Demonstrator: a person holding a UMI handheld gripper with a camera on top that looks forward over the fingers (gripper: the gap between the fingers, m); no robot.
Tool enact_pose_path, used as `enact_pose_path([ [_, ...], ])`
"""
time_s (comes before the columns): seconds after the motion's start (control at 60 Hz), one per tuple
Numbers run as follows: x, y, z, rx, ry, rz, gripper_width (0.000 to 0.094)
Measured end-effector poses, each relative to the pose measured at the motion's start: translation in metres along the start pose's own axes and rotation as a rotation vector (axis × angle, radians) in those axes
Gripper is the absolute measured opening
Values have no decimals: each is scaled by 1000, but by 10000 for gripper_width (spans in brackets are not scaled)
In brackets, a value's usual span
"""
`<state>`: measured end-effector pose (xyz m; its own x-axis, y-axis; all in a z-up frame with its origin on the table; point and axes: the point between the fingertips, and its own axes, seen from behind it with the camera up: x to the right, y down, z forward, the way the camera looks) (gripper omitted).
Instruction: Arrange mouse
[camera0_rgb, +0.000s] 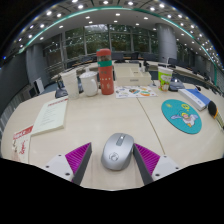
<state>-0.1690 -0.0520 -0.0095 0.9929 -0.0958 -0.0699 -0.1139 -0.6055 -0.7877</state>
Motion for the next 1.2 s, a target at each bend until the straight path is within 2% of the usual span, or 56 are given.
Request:
enact_pose_path([
  [0.05, -1, -4, 8, -4, 7, -16, 828],
  [0.15, -2, -8, 18, -13, 34, -70, 729],
  [0.2, -2, -10, 22, -7, 42, -98, 640],
  [0.25, -5, -11, 24, -3, 29, -97, 499],
  [0.5, -7, -13, 25, -28, 14, -174, 354],
  [0.617, -18, -28, 13, -17, -34, -187, 341],
  [0.8, -20, -138, -43, 173, -141, -139, 341],
  [0.95, 56, -212, -60, 286, -139, -92, 339],
  [1.067, 148, -230, -39, 279, -72, -78, 340],
  [1.2, 232, -190, 12, 170, -21, -66, 338],
])
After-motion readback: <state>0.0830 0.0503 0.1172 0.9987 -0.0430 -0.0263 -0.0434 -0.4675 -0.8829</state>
